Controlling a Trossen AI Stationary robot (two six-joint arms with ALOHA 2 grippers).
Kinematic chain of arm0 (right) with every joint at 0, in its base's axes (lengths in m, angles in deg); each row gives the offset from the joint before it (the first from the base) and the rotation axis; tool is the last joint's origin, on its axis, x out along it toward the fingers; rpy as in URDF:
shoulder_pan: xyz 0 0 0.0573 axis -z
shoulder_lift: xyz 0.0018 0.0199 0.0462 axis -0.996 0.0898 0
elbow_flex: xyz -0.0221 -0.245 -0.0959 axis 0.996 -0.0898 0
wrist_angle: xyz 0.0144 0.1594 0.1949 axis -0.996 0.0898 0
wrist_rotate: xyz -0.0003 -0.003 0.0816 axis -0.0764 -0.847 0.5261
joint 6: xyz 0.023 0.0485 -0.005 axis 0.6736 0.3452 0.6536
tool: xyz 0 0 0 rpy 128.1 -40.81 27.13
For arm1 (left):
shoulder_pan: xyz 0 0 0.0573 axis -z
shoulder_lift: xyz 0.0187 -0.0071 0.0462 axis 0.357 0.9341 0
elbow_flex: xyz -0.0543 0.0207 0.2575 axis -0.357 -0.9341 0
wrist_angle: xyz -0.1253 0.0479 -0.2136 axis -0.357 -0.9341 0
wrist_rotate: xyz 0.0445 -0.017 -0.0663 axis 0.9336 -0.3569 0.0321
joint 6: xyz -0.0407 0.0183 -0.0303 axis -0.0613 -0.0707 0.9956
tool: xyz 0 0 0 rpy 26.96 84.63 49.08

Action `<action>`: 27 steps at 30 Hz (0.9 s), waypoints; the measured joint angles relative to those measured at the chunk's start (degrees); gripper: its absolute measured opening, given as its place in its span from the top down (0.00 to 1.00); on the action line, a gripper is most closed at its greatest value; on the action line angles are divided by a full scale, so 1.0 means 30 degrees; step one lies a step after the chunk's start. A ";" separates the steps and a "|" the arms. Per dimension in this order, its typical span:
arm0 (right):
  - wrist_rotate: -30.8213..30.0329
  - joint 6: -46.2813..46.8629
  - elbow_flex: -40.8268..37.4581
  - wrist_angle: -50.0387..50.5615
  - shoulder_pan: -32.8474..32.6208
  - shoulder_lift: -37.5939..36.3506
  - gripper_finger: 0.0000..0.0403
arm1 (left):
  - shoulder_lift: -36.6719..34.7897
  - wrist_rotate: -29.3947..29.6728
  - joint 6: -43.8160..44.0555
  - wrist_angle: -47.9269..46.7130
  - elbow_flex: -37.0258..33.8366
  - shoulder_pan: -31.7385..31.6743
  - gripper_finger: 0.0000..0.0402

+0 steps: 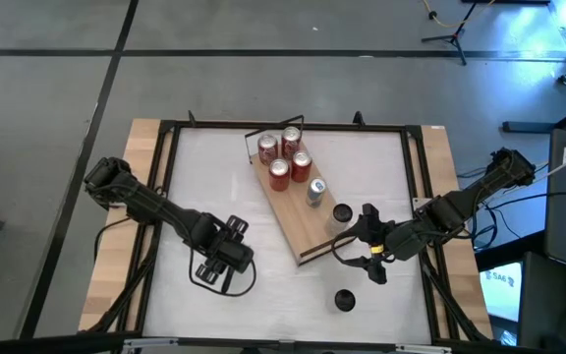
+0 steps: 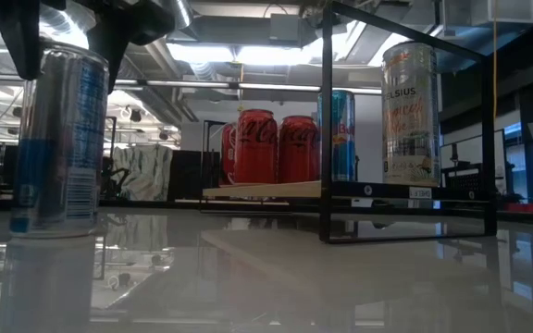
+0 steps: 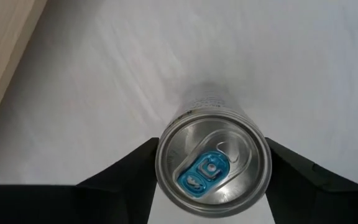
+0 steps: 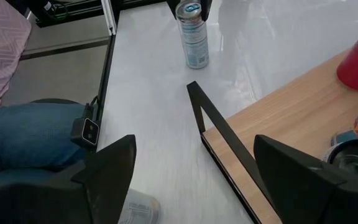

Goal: Place canned beverage on shelf
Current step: Put the blue soda can on the shelf aligned with the other blue soda can

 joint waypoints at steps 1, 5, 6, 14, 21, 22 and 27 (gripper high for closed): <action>0.0000 -0.0002 0.0000 0.0000 0.0000 -0.0004 0.20 | 0.0000 -0.0016 0.0232 0.0006 0.0000 -0.0034 0.44; 0.0000 -0.0111 0.0000 0.0000 0.0000 -0.0004 0.20 | 0.0000 -0.0013 0.0995 0.0022 0.0000 -0.0327 0.44; 0.0000 -0.0133 0.0000 0.0000 0.0000 -0.0004 0.20 | -0.0002 0.0021 0.1223 0.0019 0.0000 -0.0438 0.44; 0.0000 -0.0148 0.0000 -0.0005 0.0005 -0.0011 0.20 | -0.0044 0.0097 0.3729 -0.0107 0.0000 -0.1850 0.44; 0.0000 -0.0155 0.0000 -0.0007 0.0000 -0.0011 0.20 | -0.0044 0.0690 0.5795 -0.0341 0.0000 -0.3476 0.44; 0.0000 -0.0160 0.0000 -0.0002 0.0004 -0.0011 0.20 | -0.0044 0.0876 0.6029 -0.0367 0.0000 -0.3733 0.44; 0.0000 -0.0349 0.0000 0.0000 0.0004 -0.0011 0.20 | -0.0044 0.1916 0.6779 -0.0716 0.0000 -0.5038 0.44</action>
